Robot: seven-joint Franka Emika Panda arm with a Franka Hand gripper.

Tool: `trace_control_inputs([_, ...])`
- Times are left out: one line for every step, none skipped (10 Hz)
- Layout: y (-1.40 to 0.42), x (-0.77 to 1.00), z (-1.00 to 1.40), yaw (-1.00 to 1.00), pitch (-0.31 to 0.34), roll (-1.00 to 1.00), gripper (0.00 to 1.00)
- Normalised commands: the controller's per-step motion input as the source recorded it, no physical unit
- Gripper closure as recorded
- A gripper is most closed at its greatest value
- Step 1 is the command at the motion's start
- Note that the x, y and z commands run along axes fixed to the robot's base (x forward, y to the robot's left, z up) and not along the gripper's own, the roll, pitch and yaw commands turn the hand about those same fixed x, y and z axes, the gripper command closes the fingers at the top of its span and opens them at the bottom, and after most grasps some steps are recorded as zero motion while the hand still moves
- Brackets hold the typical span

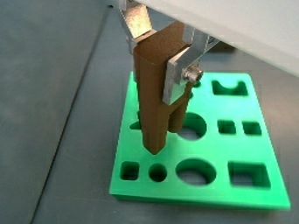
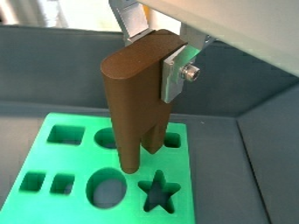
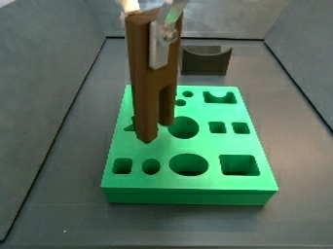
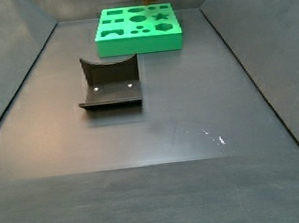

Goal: Insert the square-circle object.

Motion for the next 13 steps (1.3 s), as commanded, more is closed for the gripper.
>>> trace_control_inputs([-0.25,0.00,-0.13,-0.93,0.000,0.02,1.00])
trace_control_inputs([-0.25,0.00,-0.13,-0.93,0.000,0.02,1.00])
trace_control_inputs([-0.14,0.00,-0.14,-1.00,0.000,0.01,1.00])
trace_control_inputs([0.00,0.00,-0.14,-1.00,0.000,0.00,1.00])
trace_control_inputs([0.00,0.00,-0.14,-1.00,0.000,0.00,1.00])
trace_control_inputs([0.00,0.00,-0.14,-1.00,0.000,0.00,1.00])
trace_control_inputs([0.00,0.00,-0.13,-1.00,0.000,0.00,1.00])
trace_control_inputs([0.00,0.00,-0.10,-1.00,0.000,0.00,1.00])
trace_control_inputs([-0.04,0.00,-0.07,-1.00,0.000,0.01,1.00])
trace_control_inputs([-0.08,-0.04,-0.12,-0.95,0.000,0.00,1.00])
trace_control_inputs([-0.20,-0.27,-0.13,-0.72,-0.010,0.00,1.00])
trace_control_inputs([-0.13,-0.63,-0.22,-0.47,-0.097,-0.07,1.00])
trace_control_inputs([-0.14,-0.65,-0.11,-0.13,-0.123,-0.10,1.00])
